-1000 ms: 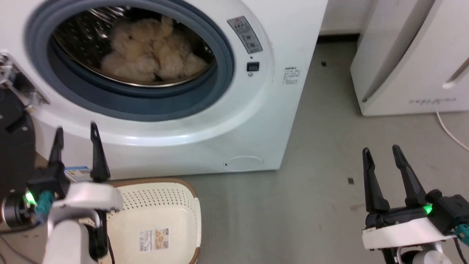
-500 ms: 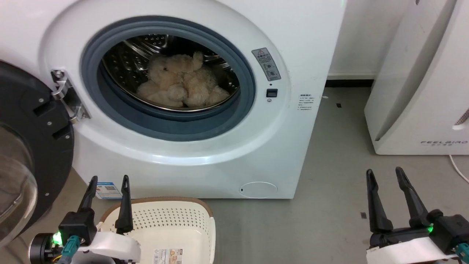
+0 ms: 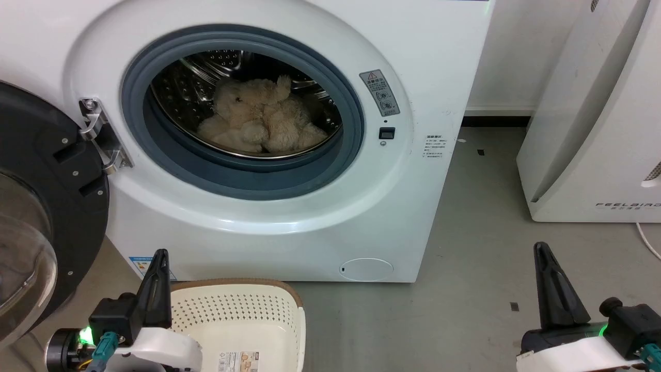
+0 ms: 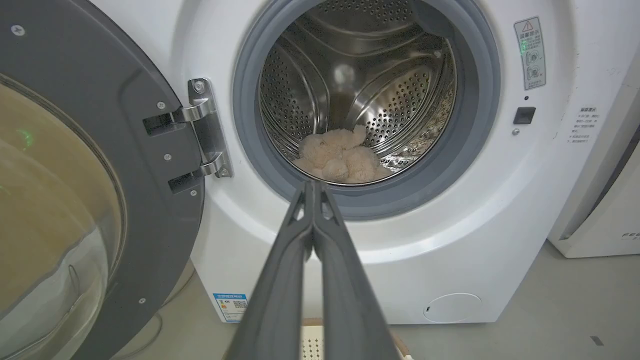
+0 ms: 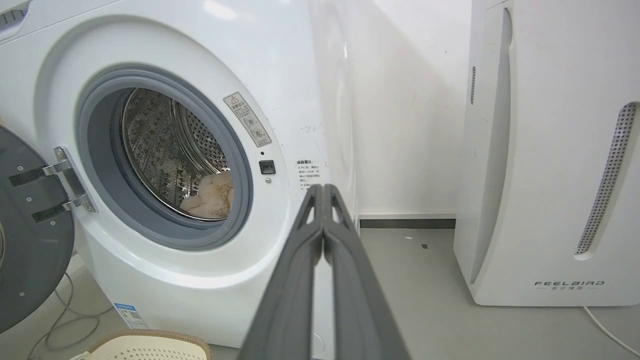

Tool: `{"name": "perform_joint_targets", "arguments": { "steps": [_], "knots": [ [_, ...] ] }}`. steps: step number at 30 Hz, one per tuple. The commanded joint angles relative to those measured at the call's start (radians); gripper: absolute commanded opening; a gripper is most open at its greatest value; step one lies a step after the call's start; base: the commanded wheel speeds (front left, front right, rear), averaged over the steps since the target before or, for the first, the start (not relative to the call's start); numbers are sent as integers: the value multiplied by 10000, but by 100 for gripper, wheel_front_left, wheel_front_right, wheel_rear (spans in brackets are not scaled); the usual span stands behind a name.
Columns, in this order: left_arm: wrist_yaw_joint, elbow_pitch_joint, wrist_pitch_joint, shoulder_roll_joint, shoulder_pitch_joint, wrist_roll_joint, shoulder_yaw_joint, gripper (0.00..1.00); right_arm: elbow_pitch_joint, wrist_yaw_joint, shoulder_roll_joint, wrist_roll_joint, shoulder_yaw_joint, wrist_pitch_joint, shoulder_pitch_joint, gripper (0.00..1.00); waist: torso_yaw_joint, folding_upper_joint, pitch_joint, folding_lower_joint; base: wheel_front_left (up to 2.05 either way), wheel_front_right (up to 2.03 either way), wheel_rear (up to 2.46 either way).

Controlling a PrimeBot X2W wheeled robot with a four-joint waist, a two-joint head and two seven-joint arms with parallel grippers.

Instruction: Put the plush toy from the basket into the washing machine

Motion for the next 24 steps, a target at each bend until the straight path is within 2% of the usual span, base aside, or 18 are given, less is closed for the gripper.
{"name": "perform_joint_targets", "arguments": {
  "steps": [1,24],
  "knots": [
    [41,-81,70,-32,38,36,-21,0,5,-1,0,-128,5,73,-27,0,-4,-1,-1,1,0,0,0],
    [139,-388,520,-133,120,114,-189,0,15,-2,-1,-451,27,524,-87,0,-42,-1,-29,1,0,0,0]
  ]
}}
